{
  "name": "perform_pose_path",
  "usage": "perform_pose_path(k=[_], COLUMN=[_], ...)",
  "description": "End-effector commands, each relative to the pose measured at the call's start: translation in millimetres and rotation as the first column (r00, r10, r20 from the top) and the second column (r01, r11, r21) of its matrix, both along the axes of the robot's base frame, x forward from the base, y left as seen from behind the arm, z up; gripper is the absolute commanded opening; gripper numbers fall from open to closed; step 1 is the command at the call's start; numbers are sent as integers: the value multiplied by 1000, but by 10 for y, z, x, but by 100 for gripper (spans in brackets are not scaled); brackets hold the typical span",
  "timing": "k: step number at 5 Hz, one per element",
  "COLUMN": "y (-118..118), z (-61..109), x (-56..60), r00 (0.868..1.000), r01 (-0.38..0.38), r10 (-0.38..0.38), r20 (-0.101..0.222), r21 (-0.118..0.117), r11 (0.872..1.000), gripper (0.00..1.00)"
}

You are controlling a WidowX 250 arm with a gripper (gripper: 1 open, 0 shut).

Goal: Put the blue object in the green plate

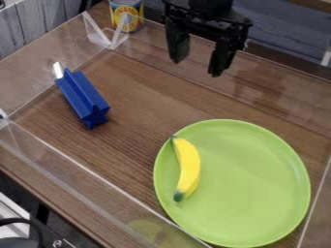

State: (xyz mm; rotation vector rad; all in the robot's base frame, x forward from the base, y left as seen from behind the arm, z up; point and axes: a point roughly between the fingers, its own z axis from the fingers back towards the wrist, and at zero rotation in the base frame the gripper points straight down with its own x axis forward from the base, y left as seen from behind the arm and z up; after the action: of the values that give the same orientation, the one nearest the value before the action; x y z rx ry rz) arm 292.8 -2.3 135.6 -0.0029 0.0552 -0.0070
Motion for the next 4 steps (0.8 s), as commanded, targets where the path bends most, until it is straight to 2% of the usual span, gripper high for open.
perform_pose_path(k=[1, 2, 3, 4], y=[25, 223, 550, 885], z=[-69, -103, -93, -106], x=[-21, -86, -186, -276], r00=[999, 988, 946, 882], r01=[-28, -155, -322, -468], r10=[28, 155, 323, 469], r20=[-21, -15, 18, 46], r21=[0, -3, -14, -30], r11=[1000, 988, 947, 883], gripper=[100, 100, 100, 100])
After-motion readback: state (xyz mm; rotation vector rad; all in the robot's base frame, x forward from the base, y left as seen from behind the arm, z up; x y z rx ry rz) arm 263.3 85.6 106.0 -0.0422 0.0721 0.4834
